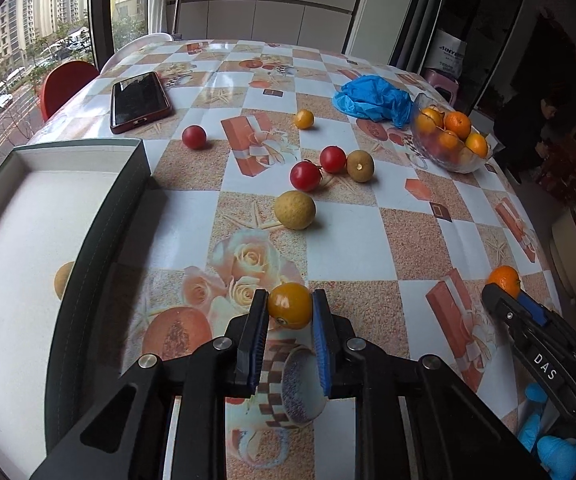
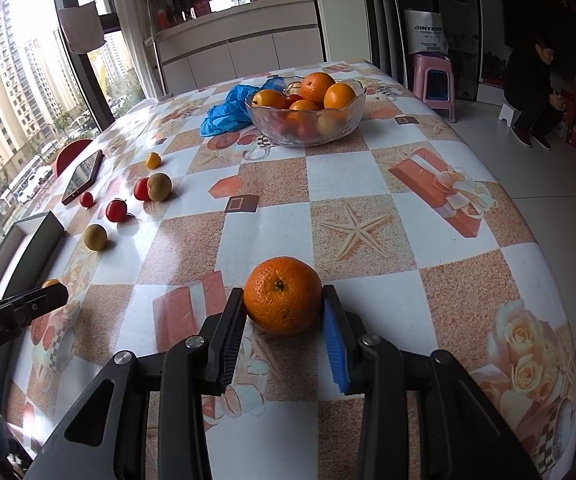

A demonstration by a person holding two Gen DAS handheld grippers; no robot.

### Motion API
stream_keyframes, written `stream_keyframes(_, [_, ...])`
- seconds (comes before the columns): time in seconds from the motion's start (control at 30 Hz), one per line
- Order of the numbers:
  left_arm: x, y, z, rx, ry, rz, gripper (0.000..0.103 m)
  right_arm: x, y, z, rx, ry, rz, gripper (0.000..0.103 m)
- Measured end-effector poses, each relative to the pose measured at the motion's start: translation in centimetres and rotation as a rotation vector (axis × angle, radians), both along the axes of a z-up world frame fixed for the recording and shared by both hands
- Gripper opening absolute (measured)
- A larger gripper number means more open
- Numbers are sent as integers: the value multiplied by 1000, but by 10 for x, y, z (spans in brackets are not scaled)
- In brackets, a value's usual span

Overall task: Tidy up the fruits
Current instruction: 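Carry both fruits into the white tray and open both tools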

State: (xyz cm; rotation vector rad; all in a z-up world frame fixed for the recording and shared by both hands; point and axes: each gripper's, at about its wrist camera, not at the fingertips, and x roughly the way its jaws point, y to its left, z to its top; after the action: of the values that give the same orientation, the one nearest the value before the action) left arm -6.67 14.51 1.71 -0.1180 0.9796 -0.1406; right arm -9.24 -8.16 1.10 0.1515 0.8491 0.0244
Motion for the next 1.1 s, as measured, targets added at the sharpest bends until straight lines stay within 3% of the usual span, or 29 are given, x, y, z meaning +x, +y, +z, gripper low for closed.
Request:
stream_keyframes(0.1, [-9,6,11,3,-30,-8,23,-2,6,1,-19,14,2,40])
stream_keyframes(0.27, [-23,24,30,29,-96,-4,23,-6,18,4,44,47,23,40])
stream_keyframes(0.5, [-38,73,42,39,-143,69,23,-4,69,23,53,42,123,40])
stream_keyframes(0.83, [-57,157,25,70,-128,240,23,-4,180,42,71,48,342,40])
stream_keyframes(1.1, [-67,196,11,90,-121,328,23,-11,261,50,43,48,510,40])
